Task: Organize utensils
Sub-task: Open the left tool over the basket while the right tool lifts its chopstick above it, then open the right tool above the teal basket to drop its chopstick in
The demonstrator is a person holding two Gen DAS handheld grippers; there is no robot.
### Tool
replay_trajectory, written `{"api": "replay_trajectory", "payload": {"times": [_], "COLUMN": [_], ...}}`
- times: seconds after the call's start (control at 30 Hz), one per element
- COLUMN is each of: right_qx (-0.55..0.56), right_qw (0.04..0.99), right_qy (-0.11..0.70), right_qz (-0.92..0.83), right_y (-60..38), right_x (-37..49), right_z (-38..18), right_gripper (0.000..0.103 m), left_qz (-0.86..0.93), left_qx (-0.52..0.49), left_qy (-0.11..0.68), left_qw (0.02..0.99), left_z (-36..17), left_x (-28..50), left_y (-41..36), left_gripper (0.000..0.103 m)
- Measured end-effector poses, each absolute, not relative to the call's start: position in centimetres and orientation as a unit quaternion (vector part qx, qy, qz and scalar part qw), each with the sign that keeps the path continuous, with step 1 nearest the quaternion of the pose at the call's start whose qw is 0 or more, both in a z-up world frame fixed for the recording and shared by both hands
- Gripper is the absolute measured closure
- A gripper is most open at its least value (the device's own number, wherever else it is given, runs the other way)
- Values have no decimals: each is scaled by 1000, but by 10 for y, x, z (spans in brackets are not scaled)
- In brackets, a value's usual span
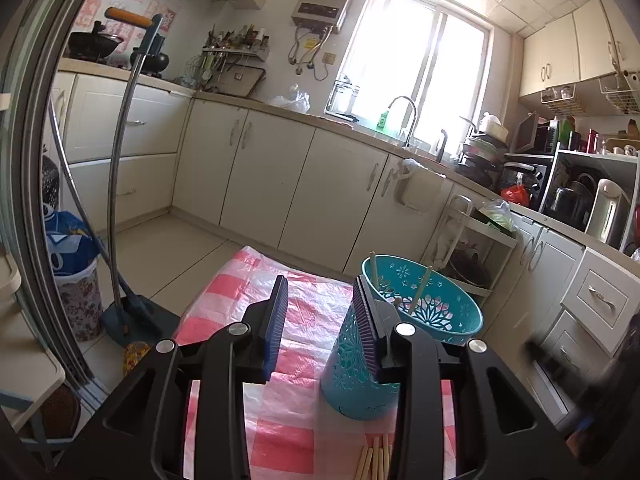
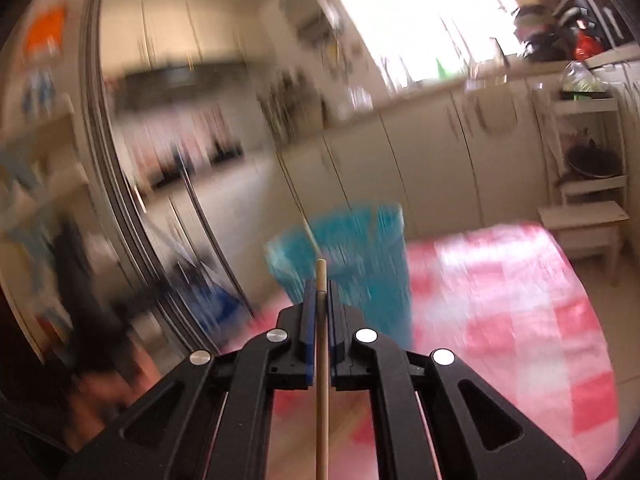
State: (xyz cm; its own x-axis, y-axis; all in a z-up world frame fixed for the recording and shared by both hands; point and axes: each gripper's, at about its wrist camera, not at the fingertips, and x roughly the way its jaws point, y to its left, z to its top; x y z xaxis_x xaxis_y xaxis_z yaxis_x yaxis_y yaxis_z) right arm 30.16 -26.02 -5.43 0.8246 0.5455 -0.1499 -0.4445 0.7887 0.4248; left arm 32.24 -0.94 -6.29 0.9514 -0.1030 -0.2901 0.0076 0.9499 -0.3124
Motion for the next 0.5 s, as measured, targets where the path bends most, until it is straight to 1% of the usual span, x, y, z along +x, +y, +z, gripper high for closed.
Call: {"api": "replay_trajectory", "payload": {"times": [0.1, 0.2, 0.3, 0.5], "right_qx": [294, 378, 427, 467], "right_qw": [913, 880, 857, 835], "right_qy": [34, -36, -79, -142], "right_qz": [282, 286, 277, 253], "right_y": [-286, -298, -303, -315], "right_x": [304, 315, 328, 350], "right_z": [-41, -40, -43, -32], "right_gripper": [97, 97, 97, 97], "left_qz": [-24, -21, -18, -22], "left_qx": [-164, -168, -170, -168], "left_qy": [154, 145, 132, 114], "left_qw": [974, 975, 976, 979], "left_z": [-60, -51, -43, -29], "left_x": [323, 322, 318, 314], "left_y": [-10, -12, -14, -18], "left_gripper": [71, 71, 71, 71]}}
